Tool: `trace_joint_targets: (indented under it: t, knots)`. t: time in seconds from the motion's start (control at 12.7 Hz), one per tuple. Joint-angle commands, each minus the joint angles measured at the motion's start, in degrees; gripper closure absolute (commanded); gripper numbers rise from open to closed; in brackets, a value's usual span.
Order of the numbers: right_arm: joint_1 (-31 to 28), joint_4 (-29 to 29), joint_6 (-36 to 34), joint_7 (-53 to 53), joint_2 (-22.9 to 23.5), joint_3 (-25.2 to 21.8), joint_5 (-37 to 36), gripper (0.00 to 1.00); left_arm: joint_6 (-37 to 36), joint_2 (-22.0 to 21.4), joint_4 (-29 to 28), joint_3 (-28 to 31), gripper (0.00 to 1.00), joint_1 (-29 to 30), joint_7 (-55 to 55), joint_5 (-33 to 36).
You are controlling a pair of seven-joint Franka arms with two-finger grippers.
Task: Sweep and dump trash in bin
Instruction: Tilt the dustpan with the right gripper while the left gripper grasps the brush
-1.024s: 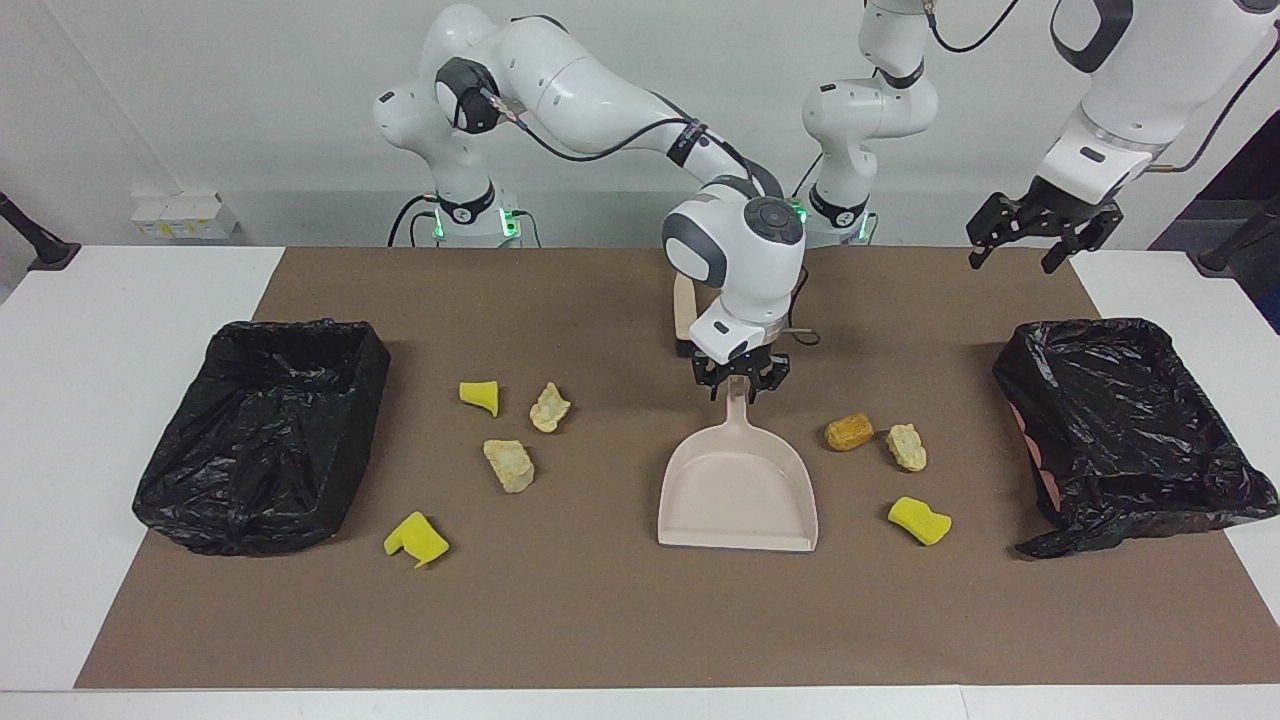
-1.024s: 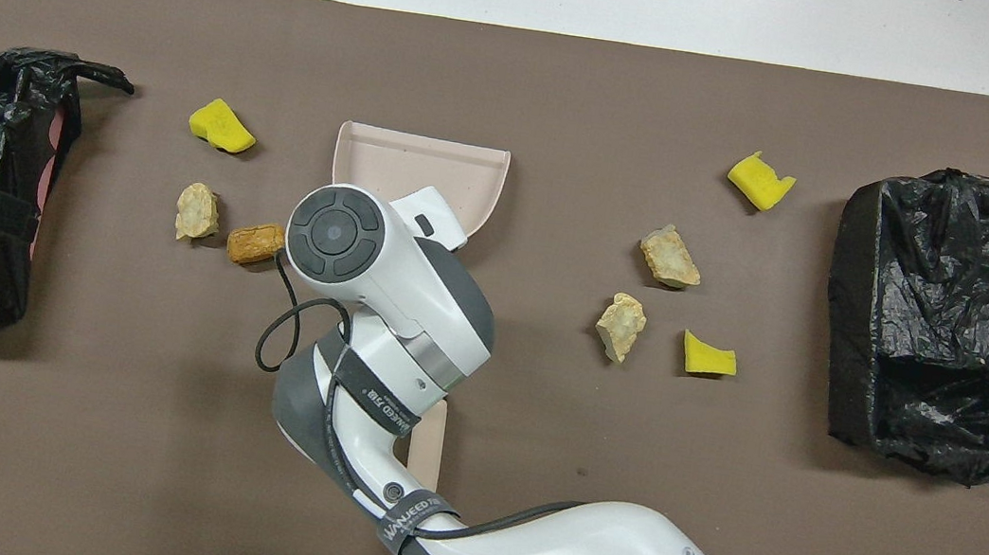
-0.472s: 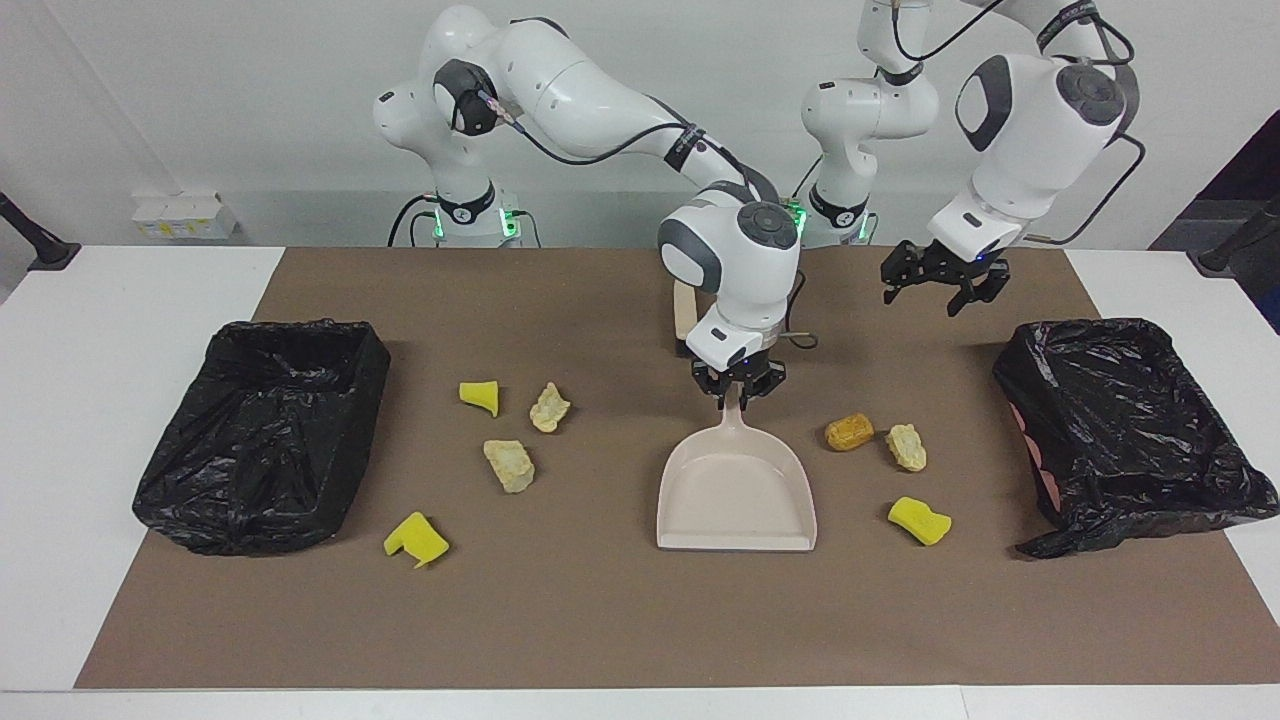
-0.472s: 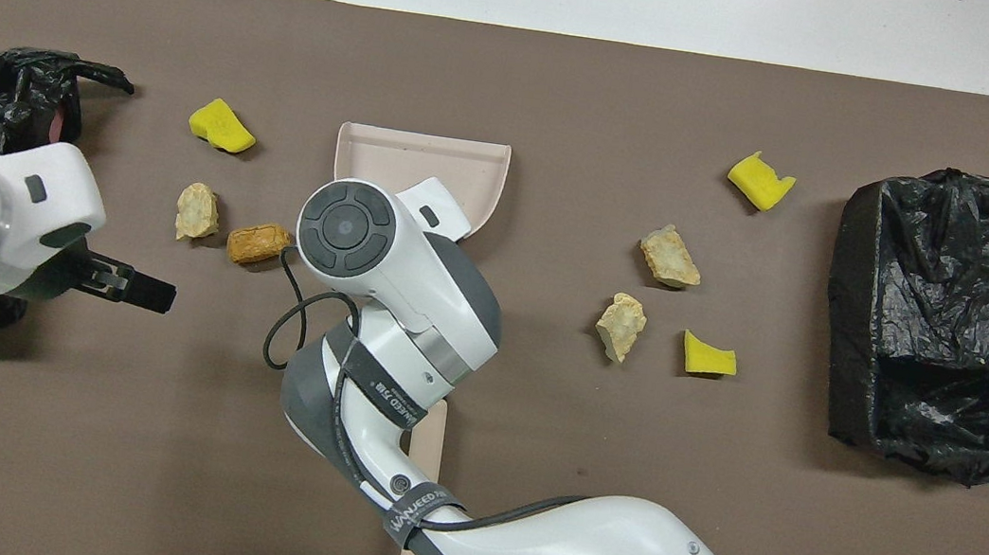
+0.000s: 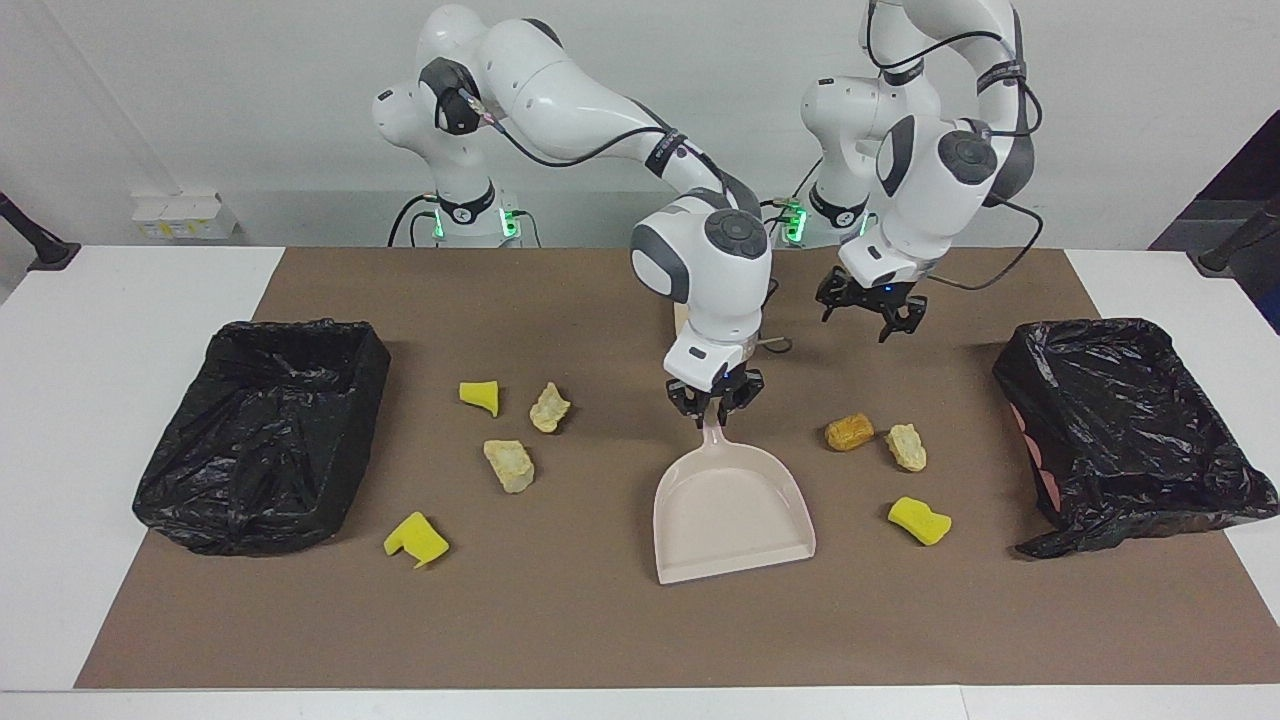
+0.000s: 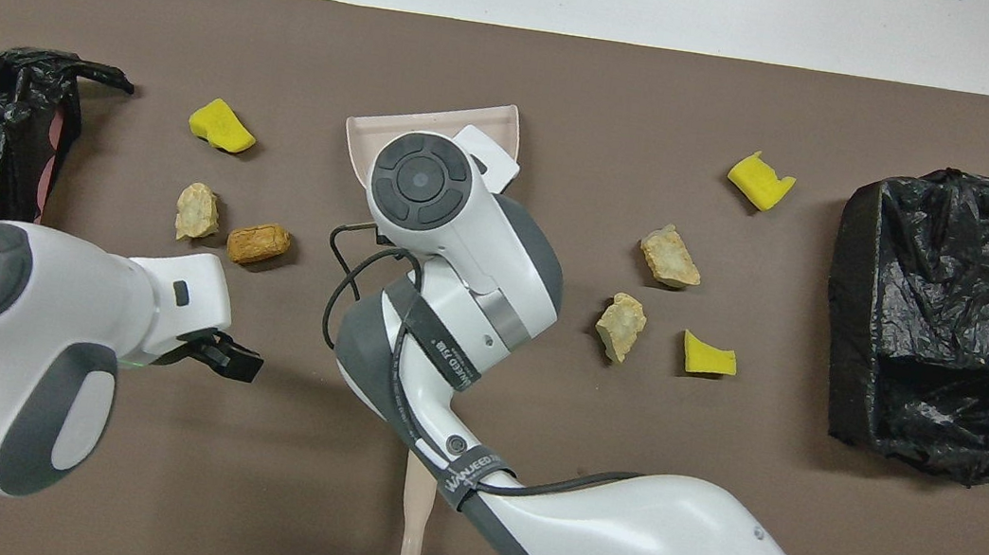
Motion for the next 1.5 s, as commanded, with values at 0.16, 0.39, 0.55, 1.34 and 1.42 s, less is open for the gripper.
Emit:
trace_joint_targets:
  t: [0.16, 0.39, 0.55, 1.34, 1.42]
  knots:
    - [-1.6, -5.1, 0.7, -20.0, -3.3, 0.5, -0.6, 1.0, 7.3, -4.5, -10.0, 0.9, 0.0, -14.5, -12.5, -0.9]
    - [-2.4, -10.0, 0.8, -33.7, -5.6, 0.5, -0.6, 1.0, 9.7, -8.8, -14.1, 0.4, 0.0, -23.5, -23.5, -0.9]
    - [-3.6, -10.9, 0.8, -41.4, -6.0, 0.5, -0.8, 1.0, 10.6, -8.7, -14.2, -1.6, 0.0, -28.3, -31.8, -0.9]
    - [-6.8, -11.7, 2.3, -65.4, -5.8, 0.6, -0.8, 0.86, 15.2, -2.4, -14.3, -5.2, 0.19, -35.0, -48.2, -0.9]
    - [-6.8, -11.8, 3.3, -66.5, -5.7, 0.5, -0.7, 0.79, 14.8, -2.4, -14.2, -5.2, 0.44, -35.0, -48.9, -0.9]
